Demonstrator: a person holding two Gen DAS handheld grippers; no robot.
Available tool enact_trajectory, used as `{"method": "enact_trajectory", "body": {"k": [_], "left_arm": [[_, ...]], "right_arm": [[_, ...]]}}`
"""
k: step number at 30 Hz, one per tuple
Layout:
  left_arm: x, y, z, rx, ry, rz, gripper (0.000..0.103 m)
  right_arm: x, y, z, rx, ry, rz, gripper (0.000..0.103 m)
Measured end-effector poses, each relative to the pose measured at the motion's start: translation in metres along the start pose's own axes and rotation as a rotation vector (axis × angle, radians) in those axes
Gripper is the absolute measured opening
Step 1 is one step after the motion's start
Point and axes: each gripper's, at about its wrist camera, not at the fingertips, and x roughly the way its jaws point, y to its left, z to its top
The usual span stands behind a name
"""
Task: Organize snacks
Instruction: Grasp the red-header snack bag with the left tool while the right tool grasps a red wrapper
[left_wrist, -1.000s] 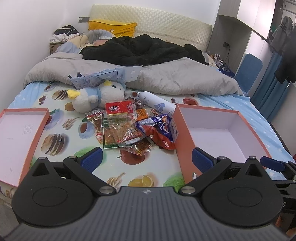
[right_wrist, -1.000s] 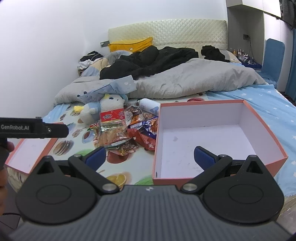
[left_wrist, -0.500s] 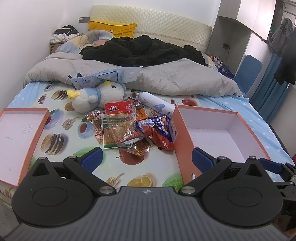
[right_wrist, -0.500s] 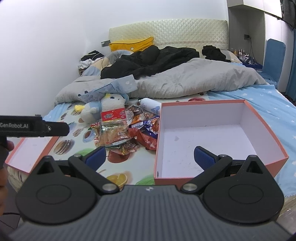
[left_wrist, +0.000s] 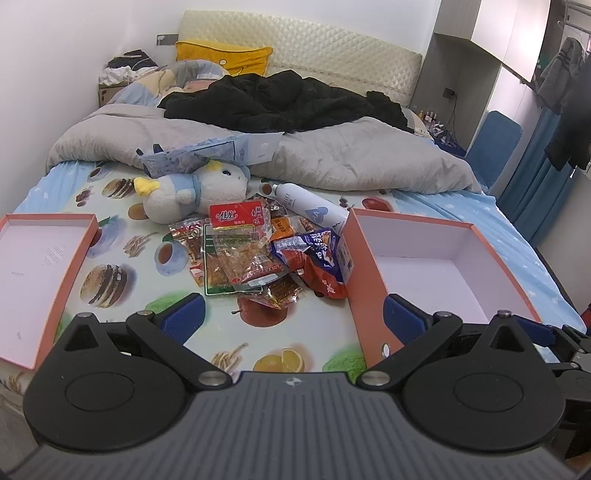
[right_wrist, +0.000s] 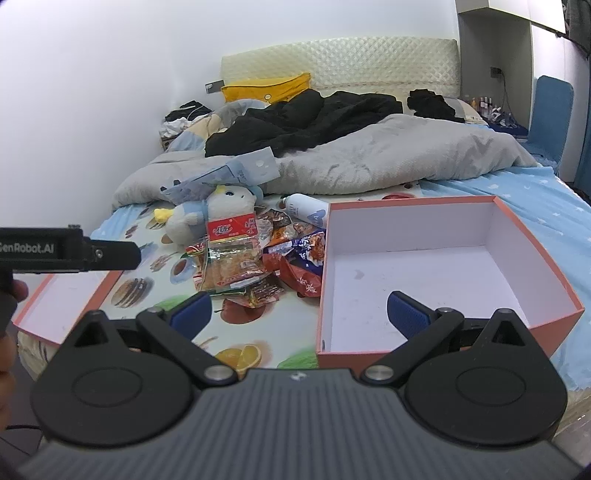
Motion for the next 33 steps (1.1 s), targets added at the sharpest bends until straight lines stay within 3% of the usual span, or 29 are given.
{"method": "enact_trajectory", "body": {"k": [9,18,22,33], "left_arm": [[0.018,0.013,-0.002,-0.009,0.032,-0.006,0.103],[0.067,0.034,0.006,-0.002,0.076,-0.020,0.103],[0.088,0.047,0.010,-0.008,0.065,-0.024,0.103],[0.145,0.094,0.022,-0.046,0.042,-0.017,0.103]], "right_arm": [[0.021,0.001,-0.007,0.011,0.024,0.011,0.103],[0.049,0.008,-0.005,0.009,0.006,0.024,0.103],[0.064,0.013,-0.004,-0.007,0.014,0.059,0.095],[0.110,0.047,0.001,-0.115,-0.020,0.065,0.094]]}}
